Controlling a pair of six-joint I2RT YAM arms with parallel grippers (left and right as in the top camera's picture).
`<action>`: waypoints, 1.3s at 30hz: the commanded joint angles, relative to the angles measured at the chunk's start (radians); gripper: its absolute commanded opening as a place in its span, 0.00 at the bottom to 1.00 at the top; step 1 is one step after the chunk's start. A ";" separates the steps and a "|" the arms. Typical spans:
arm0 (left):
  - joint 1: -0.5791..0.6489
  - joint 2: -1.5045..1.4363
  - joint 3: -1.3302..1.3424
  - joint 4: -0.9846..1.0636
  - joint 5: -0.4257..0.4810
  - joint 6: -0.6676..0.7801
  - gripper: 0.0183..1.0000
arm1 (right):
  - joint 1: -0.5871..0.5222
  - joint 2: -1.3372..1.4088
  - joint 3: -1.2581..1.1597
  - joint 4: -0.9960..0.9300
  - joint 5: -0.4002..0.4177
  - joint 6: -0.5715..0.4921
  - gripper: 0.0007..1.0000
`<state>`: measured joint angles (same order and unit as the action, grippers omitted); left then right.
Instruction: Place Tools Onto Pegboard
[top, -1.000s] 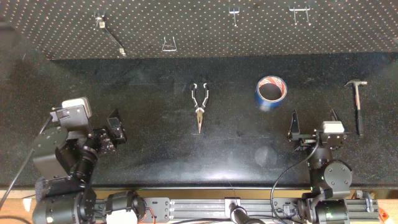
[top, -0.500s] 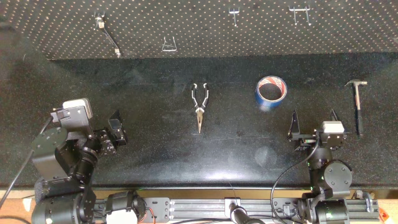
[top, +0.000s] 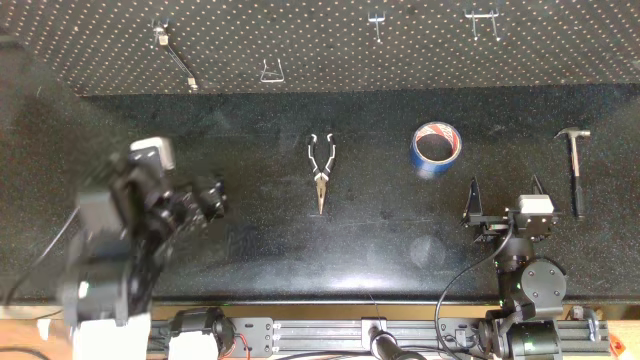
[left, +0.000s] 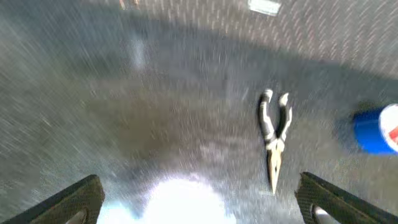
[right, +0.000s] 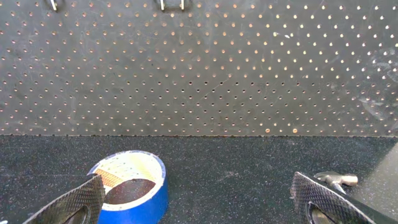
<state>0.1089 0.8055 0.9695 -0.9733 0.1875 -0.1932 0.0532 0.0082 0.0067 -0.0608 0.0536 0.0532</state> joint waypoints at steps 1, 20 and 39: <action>-0.197 0.286 0.032 -0.032 -0.121 -0.138 1.00 | -0.006 -0.005 -0.002 -0.006 0.014 -0.014 0.98; -0.589 0.705 0.239 0.048 -0.309 -0.532 1.00 | -0.006 -0.005 -0.002 -0.006 0.013 -0.014 0.98; -0.634 0.990 0.411 0.074 -0.256 -0.348 1.00 | -0.006 -0.005 -0.002 -0.006 0.013 -0.014 0.98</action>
<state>-0.5110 1.7515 1.3605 -0.9009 -0.0849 -0.5598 0.0525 0.0082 0.0067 -0.0612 0.0540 0.0532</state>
